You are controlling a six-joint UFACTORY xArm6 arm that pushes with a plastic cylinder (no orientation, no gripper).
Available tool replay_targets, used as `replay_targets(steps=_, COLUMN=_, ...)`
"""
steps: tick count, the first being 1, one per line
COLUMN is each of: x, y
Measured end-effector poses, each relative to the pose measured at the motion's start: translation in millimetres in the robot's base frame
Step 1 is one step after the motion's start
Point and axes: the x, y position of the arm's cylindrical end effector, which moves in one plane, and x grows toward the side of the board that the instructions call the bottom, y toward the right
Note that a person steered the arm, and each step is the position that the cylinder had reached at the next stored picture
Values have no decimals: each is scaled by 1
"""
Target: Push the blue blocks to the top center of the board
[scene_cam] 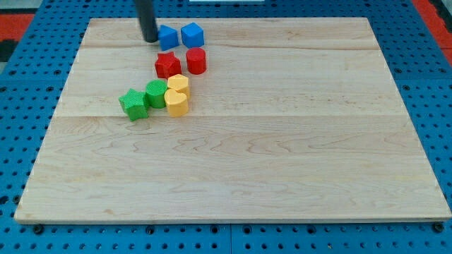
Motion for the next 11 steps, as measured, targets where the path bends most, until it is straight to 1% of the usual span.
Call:
replay_targets(steps=1, x=7, y=65)
replay_targets(steps=2, x=10, y=69)
replay_targets(steps=3, x=6, y=53)
replay_targets(steps=4, x=-7, y=47)
replay_targets(steps=5, x=-13, y=81)
replay_targets(steps=6, x=-7, y=78)
replay_targets(steps=7, x=23, y=22)
replay_targets(steps=8, x=53, y=43)
replay_targets(steps=9, x=48, y=73)
replay_targets(steps=11, x=29, y=114)
